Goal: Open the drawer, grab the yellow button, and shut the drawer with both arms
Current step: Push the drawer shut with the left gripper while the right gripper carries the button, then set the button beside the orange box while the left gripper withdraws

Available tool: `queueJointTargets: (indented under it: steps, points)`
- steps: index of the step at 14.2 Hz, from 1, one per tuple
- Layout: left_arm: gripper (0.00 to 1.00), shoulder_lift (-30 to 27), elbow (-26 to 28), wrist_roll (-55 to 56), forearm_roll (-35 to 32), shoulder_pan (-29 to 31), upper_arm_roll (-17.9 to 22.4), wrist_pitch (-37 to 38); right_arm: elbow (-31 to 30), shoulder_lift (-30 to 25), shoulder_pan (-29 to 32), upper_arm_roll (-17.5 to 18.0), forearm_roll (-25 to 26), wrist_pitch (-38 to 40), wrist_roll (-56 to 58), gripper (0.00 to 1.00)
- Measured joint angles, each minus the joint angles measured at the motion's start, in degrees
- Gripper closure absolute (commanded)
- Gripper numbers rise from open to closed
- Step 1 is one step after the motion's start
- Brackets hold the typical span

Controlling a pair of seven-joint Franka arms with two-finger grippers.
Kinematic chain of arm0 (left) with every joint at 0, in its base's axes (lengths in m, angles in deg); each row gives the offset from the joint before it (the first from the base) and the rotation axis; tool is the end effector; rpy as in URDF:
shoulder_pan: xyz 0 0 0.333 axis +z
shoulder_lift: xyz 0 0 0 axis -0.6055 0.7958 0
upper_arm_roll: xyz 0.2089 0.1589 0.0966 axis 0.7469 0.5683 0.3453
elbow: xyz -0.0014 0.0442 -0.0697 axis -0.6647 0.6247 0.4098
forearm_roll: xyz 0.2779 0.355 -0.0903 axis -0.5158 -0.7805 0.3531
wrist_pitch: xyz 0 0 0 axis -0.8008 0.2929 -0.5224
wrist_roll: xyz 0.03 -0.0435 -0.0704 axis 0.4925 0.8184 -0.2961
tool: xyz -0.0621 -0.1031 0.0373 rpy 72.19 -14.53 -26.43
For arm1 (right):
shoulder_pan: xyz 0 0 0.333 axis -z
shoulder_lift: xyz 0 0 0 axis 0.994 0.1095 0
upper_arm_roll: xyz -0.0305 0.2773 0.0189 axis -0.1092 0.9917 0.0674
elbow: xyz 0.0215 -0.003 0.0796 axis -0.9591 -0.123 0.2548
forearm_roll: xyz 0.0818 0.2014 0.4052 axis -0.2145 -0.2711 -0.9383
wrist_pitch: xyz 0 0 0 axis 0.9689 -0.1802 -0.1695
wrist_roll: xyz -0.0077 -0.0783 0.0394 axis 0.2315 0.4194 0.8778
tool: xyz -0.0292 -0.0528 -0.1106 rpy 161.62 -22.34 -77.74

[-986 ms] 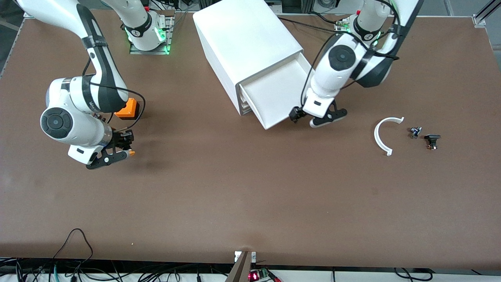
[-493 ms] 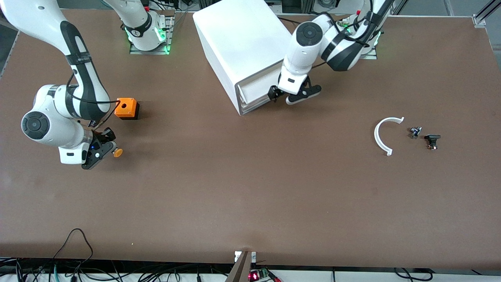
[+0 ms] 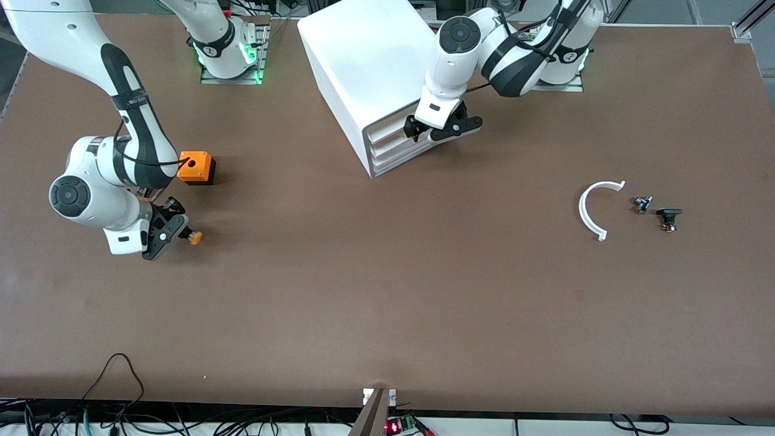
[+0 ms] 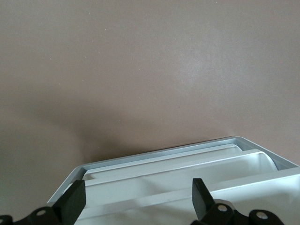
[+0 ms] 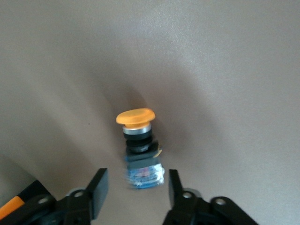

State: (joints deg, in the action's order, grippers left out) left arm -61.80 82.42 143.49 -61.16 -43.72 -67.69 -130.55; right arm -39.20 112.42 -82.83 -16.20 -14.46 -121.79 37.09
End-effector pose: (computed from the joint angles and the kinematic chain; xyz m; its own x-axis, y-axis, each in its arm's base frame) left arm 0.3863 -0.4425 0.2280 0.9215 0.3827 -0.0656 0.3859 -0.9213 0.0468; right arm 0.6370 -0.0284 0.1344 0.5777 0.8087 -0.1108 0.8083 -0.5857 -0.0602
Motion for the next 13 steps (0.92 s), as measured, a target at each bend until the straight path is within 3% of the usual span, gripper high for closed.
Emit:
queueJointTargets:
  steps: [3,5,7,10,13]
  points:
    - [0.00,-0.7,0.0,-1.2,-0.7,0.5,0.3,-0.4,0.9,-0.6,0.0,0.0,0.0,0.2,0.0,0.00]
    - [0.00,-1.8,-0.7,-8.2,-1.6,2.1,2.8,-0.6,4.0,-1.3,0.0,0.2,-0.1,3.6,0.0,0.00]
    - [0.00,-2.7,-2.5,-20.4,-1.6,3.5,8.7,-0.5,10.0,-2.3,0.0,1.1,-0.7,10.3,0.0,0.00]
    - [0.00,-3.2,-6.2,-35.8,-1.6,5.1,16.4,1.6,20.0,-3.6,0.0,2.5,-5.4,19.6,-2.0,0.00]
    - [0.00,-4.2,-11.7,-48.0,-1.6,5.5,21.4,9.6,26.1,-3.7,0.1,3.8,-6.4,24.7,-10.8,0.00]
